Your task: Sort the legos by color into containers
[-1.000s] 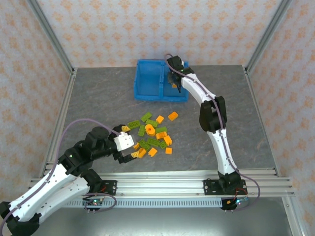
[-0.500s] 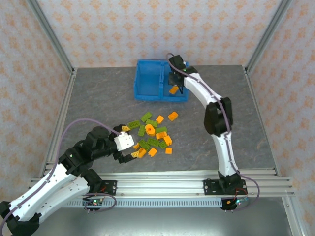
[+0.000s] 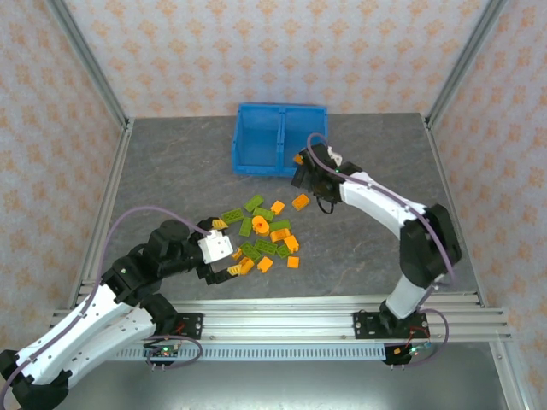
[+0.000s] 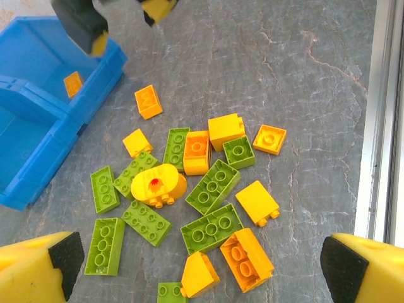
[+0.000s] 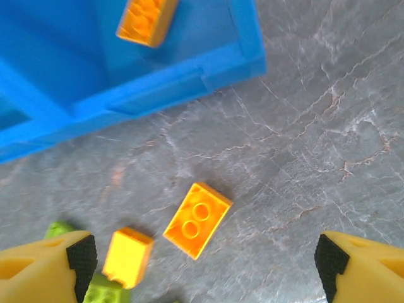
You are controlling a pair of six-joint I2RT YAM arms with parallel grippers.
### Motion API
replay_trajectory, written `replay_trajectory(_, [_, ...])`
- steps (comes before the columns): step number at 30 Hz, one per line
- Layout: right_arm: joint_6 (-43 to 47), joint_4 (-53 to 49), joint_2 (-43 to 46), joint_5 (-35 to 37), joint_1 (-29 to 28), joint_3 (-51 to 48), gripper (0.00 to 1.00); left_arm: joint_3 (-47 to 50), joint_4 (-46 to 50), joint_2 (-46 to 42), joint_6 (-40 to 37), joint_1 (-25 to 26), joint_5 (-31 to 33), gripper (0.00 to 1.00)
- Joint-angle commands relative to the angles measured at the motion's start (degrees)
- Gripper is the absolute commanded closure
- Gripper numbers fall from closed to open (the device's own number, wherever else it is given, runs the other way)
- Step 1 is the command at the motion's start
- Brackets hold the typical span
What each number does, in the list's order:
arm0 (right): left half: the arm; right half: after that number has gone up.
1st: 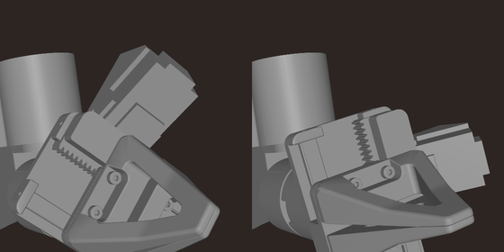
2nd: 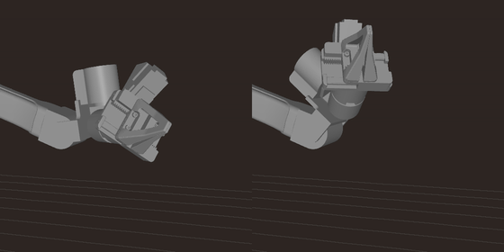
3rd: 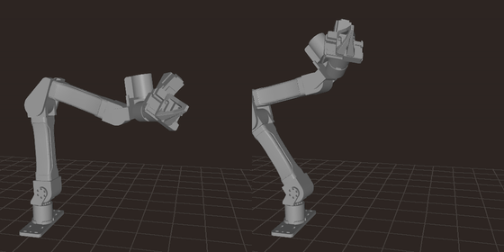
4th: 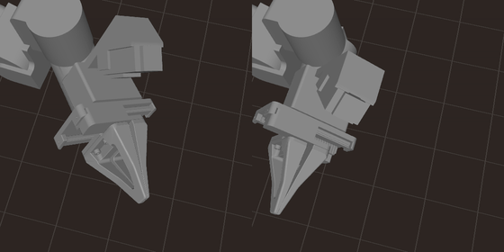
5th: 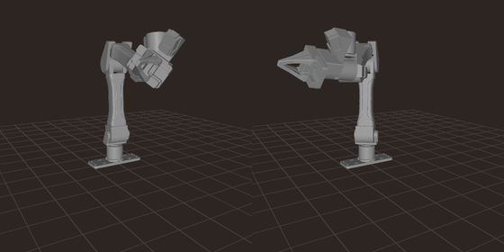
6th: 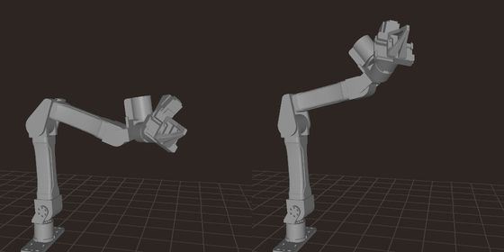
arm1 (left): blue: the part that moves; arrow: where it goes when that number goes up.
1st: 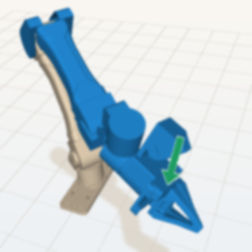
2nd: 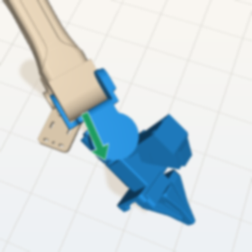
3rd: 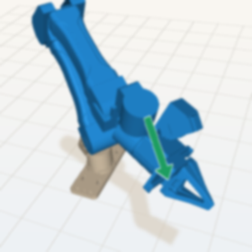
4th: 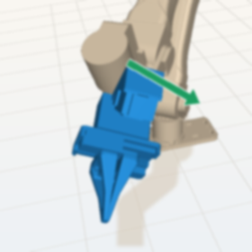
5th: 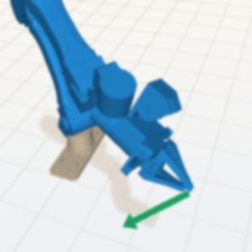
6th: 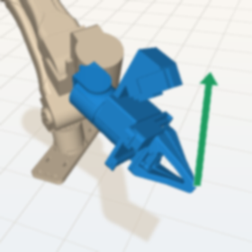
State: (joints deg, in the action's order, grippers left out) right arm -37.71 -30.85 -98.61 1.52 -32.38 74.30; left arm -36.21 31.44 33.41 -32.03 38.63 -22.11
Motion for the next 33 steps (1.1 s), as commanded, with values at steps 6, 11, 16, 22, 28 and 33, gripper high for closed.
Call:
replay_trajectory(6, [-4.31,-3.08,-13.42,0.82,-1.53,8.46,0.1,0.78,-1.11,-0.71,-0.85,0.31,0.65,0.0])
replay_trajectory(11, [-6.64,-4.5,-16.87,3.18,-2.43,8.68,0.17,0.81,-1.64,-0.2,-0.82,0.3,-0.28,0.0])
replay_trajectory(16, [-7.53,-3.52,-17.76,3.02,-2.6,6.71,0.34,0.93,-1.79,0.25,-0.92,0.3,-0.83,0.0])
replay_trajectory(22, [-7.46,-2.67,-17.24,3.48,-2.6,5.27,0.47,0.88,-1.56,-0.01,-1.03,0.31,-0.67,0.0])
replay_trajectory(28, [-7.92,-0.75,-13.95,4.18,-2.6,2.06,0.64,0.87,-1.39,-0.1,-1.09,0.32,-0.55,0.0])
replay_trajectory(33, [-5.82,-0.61,-5.41,6.68,-2.65,0.4,0.72,0.87,-1.73,-0.18,-0.94,0.39,-1.05,0.0])
